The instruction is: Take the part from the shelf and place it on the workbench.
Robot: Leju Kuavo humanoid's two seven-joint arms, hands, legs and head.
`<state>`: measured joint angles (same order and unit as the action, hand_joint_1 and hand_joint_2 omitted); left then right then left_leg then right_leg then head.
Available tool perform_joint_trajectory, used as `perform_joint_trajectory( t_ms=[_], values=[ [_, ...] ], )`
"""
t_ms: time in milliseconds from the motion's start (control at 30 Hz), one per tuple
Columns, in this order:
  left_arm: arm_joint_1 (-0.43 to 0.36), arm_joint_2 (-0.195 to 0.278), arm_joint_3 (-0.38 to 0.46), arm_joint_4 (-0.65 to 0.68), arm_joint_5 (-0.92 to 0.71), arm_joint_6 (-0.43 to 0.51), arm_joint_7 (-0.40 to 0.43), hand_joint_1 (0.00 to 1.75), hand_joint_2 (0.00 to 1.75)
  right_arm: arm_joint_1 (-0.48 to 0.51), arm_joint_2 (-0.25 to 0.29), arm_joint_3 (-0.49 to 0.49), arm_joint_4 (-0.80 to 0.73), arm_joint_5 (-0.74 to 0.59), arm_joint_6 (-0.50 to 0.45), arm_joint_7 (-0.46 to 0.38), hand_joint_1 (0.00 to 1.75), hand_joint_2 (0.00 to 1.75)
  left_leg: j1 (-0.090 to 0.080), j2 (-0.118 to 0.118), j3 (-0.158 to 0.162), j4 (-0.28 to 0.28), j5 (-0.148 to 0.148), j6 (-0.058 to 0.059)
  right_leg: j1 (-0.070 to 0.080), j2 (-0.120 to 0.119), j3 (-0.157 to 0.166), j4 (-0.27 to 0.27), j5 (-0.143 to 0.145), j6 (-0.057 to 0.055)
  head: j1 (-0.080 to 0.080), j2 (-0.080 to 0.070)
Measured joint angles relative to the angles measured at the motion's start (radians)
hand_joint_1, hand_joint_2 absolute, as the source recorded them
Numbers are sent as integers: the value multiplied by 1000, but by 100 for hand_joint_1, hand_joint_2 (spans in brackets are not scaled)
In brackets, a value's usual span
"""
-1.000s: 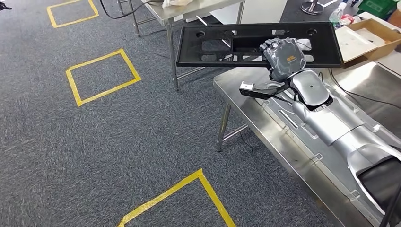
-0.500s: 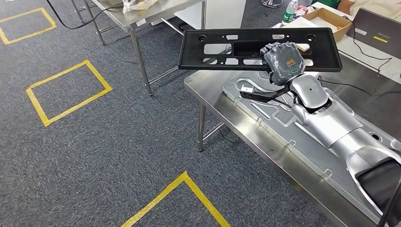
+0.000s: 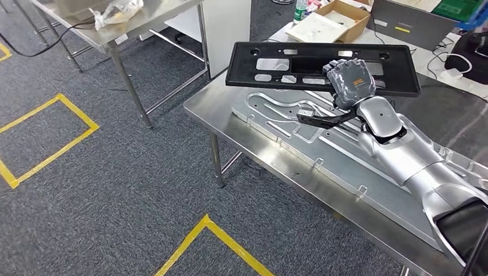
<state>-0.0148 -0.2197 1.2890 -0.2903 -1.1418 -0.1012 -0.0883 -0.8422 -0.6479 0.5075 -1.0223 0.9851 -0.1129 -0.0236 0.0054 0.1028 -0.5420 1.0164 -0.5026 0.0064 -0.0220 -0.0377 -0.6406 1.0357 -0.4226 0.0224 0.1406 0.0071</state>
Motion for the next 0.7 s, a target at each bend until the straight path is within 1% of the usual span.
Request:
perform_joint_trajectory(
  t_ms=[33, 67, 100, 133, 167, 200, 233, 267, 300, 333, 367, 400, 433, 500, 600, 700],
  values=[
    [-1, 0, 0, 0, -3, -1, -1, 0, 175, 4, 0, -4, 4, -1, -1, 2, 175, 175, 3, -15, -4, 16, -14, -4, -2, 10, 1, -1, 0, -7, 0, 0],
    [-1, 0, 0, 0, -5, -3, -2, 0, 175, 7, 0, -10, 9, -2, -2, 4, 175, 175, 5, -38, -19, 51, -38, -7, -4, 20, 3, -3, 0, -14, 0, 0],
    [-1, 0, 0, 0, -8, -4, -3, 0, 175, 11, 1, -14, 14, -4, -3, 6, 175, 175, 7, -65, -45, 107, -68, -9, -4, 29, 4, -3, 0, -20, 0, 0],
    [0, 0, 1, 0, -10, -5, -4, 0, 175, 14, 3, -18, 19, -7, -4, 7, 175, 175, 7, -84, -79, 176, -100, -8, -2, 37, 5, -3, -1, -26, 0, 0],
    [1, 0, 1, 0, -11, -5, -4, 0, 175, 19, 6, -19, 26, -10, -4, 8, 175, 175, 6, -92, -114, 241, -123, -8, 1, 45, 5, -3, -2, -29, 0, 0],
    [2, 0, 2, 0, -12, -6, -4, 0, 175, 25, 8, -20, 33, -13, -4, 8, 175, 175, 6, -96, -139, 282, -128, -6, 4, 54, 6, -2, -3, -31, 0, 0],
    [3, 0, 2, 0, -13, -6, -4, 0, 175, 33, 10, -22, 40, -15, -4, 9, 175, 175, 5, -98, -148, 287, -113, -3, 7, 61, 8, -1, -5, -33, 0, 0],
    [3, 0, 3, 0, -15, -6, -4, 0, 175, 40, 11, -24, 47, -16, -5, 9, 175, 175, 5, -99, -139, 252, -80, 2, 9, 70, 10, 0, -6, -34, 0, 0],
    [3, 1, 4, 0, -16, -6, -4, 0, 175, 45, 11, -28, 53, -17, -6, 9, 175, 175, 4, -102, -116, 187, -37, 8, 10, 77, 11, 3, -8, -33, 0, 0],
    [3, 1, 5, 0, -17, -6, -4, 0, 175, 48, 11, -32, 60, -17, -7, 9, 175, 175, 2, -108, -90, 120, -4, 15, 12, 83, 11, 5, -10, -32, 0, 0],
    [2, 2, 6, 0, -19, -6, -4, 0, 175, 50, 12, -38, 67, -18, -10, 10, 175, 175, 1, -112, -68, 65, 19, 19, 13, 88, 10, 8, -12, -28, 0, 0],
    [2, 2, 8, 0, -19, -6, -4, 0, 175, 53, 12, -43, 76, -19, -13, 11, 175, 175, 1, -116, -55, 33, 29, 19, 14, 91, 9, 10, -13, -27, 0, 0],
    [1, 3, 9, 0, -20, -7, -4, 0, 175, 56, 12, -49, 84, -19, -16, 12, 175, 175, 0, -118, -52, 22, 29, 18, 16, 92, 8, 11, -14, -25, 0, 0],
    [2, 3, 11, 1, -21, -7, -4, 0, 175, 65, 13, -57, 100, -19, -20, 13, 175, 175, -1, -118, -51, 19, 33, 13, 15, 90, 8, 10, -14, -25, 0, 0],
    [3, 4, 14, 1, -23, -7, -4, 0, 175, 73, 14, -64, 115, -19, -21, 13, 175, 175, -4, -122, -56, 24, 33, 18, 13, 87, 7, 10, -13, -20, 0, 0],
    [2, 5, 16, 1, -26, -7, -4, 0, 175, 73, 18, -70, 131, -19, -21, 13, 175, 175, -5, -123, -78, 59, 21, 27, 11, 86, -12, 40, -25, -10, 0, 0]
  ],
)
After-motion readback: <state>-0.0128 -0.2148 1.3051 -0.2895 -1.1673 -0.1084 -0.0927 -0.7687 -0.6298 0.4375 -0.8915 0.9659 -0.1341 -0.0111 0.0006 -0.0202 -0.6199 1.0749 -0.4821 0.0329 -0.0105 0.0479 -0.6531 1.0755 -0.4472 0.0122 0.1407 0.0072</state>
